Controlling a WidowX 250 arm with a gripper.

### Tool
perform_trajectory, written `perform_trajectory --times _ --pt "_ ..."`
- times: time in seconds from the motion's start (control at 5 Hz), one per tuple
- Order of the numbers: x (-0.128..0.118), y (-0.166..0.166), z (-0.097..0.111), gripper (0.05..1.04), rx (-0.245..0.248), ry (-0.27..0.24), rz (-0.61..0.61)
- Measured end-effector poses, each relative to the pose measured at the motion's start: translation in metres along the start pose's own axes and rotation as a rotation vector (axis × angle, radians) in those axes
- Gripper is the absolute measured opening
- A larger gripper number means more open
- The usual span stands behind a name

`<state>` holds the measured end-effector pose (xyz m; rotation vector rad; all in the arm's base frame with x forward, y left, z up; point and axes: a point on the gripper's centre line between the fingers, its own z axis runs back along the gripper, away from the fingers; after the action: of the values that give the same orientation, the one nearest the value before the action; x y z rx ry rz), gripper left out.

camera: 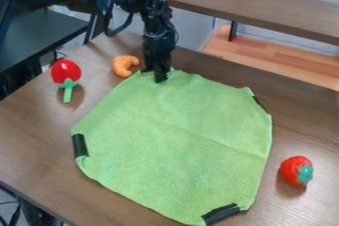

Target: Fold the cloth from top left to bottom right

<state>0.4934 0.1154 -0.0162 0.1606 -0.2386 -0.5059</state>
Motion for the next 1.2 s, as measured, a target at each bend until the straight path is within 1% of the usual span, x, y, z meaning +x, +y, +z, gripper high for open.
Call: perform_trajectory --times 0.2,0.4,0.6,0.8,1.0,1.2 --pt "0.0 -0.002 -0.001 0.421 -0.015 0.007 -0.008" --pt "-0.003 -0.008 -0.001 0.204 -0.026 0.0 -0.024" --pt "-0.01 -0.015 0.006 0.089 -0.053 -0.006 -0.024" --pt "-0.018 -0.022 0.015 0.062 -0.083 -0.013 -0.015" --pt "-0.023 -0.032 0.042 0.059 -0.08 -0.062 -0.03" --pt "-0.034 -0.044 0.064 0.058 -0.057 -0.097 -0.041"
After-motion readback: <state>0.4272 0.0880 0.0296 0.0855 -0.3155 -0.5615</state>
